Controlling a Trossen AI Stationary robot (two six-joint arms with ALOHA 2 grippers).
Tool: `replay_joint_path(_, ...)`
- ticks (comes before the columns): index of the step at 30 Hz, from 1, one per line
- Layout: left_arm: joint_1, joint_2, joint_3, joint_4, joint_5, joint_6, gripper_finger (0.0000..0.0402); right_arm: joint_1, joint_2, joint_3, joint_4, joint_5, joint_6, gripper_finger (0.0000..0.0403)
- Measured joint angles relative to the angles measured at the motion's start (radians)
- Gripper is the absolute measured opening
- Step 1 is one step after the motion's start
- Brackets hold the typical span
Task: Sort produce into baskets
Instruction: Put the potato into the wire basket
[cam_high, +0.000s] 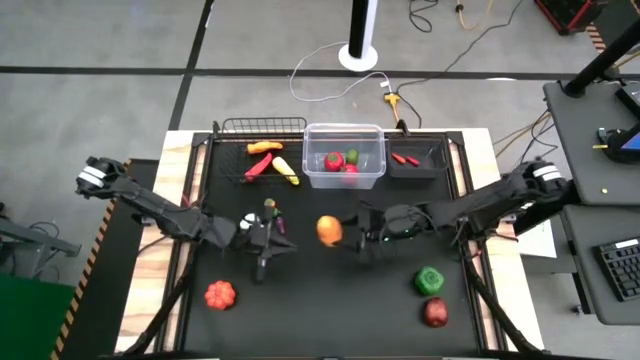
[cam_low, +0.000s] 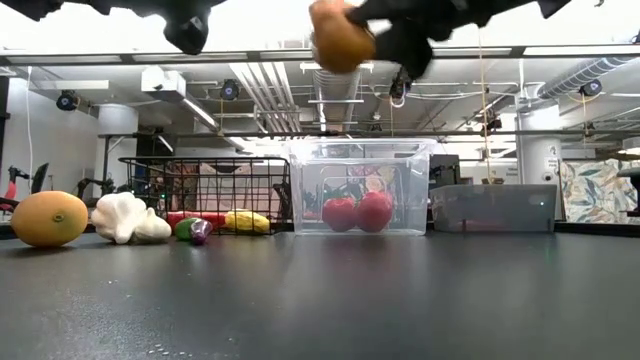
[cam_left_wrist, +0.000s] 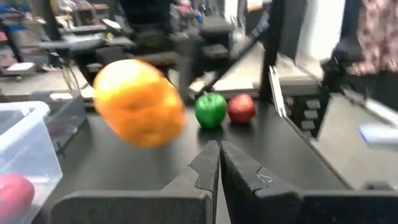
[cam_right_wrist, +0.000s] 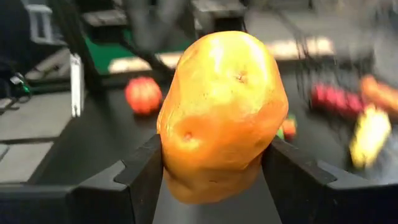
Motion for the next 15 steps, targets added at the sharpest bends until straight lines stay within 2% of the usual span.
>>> replay_joint_path(3, 0.026, 0.016, 0.000, 0.040, -0.001, -0.008, 0.0007, 0.007, 0.069, 0.001, 0.159, -0.036, -0.101, 0.0232)
replay_joint_path(8, 0.033, -0.014, 0.000, 0.053, 0.000, -0.009, 0.0046, 0.007, 0.127, 0.003, 0.269, -0.090, -0.123, 0.0232)
replay_joint_path(11, 0.036, -0.033, 0.000, 0.059, -0.018, -0.020, 0.0085, 0.007, 0.142, 0.004, 0.288, -0.098, -0.134, 0.0232)
replay_joint_path(15, 0.044, -0.025, 0.000, 0.062, -0.027, -0.086, 0.0158, 0.007, 0.145, 0.004, 0.290, -0.098, -0.159, 0.0232)
